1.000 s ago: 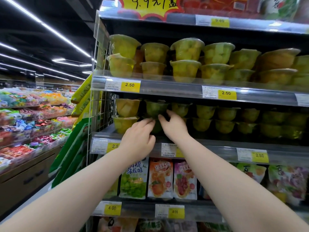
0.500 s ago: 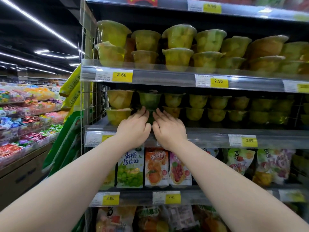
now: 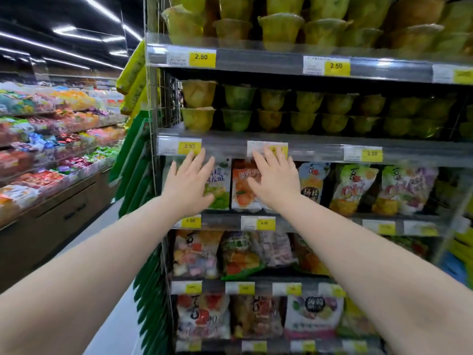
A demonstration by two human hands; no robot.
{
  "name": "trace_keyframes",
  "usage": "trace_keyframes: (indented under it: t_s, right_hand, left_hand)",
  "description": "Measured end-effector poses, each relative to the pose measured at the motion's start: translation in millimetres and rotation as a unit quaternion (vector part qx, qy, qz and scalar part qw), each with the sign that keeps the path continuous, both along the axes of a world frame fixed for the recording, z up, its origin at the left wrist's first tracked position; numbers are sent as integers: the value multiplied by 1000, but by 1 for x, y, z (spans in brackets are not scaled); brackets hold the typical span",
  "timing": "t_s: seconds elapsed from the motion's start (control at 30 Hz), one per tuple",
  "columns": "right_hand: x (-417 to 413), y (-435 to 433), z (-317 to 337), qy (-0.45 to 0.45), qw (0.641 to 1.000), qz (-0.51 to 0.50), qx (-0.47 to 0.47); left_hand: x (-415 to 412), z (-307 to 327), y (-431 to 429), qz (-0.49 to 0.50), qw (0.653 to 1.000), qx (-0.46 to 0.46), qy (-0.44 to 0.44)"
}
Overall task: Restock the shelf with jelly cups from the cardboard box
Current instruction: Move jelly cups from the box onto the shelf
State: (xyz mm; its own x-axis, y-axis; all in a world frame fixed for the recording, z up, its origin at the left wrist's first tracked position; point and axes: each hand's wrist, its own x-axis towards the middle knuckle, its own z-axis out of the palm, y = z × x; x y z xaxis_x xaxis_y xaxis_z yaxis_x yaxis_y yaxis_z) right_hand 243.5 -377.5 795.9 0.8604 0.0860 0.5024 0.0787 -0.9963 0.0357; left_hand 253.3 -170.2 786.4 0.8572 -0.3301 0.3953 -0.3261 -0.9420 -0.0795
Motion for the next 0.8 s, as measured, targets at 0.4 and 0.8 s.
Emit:
trace_keyframes:
  t_s: [0.4,0.8]
  right_hand:
    - [-113,35,-157,186,981,44,43]
    - [-143,105,-303,338,936,48,81]
  left_hand:
    - [-122,-151,40,114,978,-21,176]
    - [-150,-303,122,120,935,-33,333]
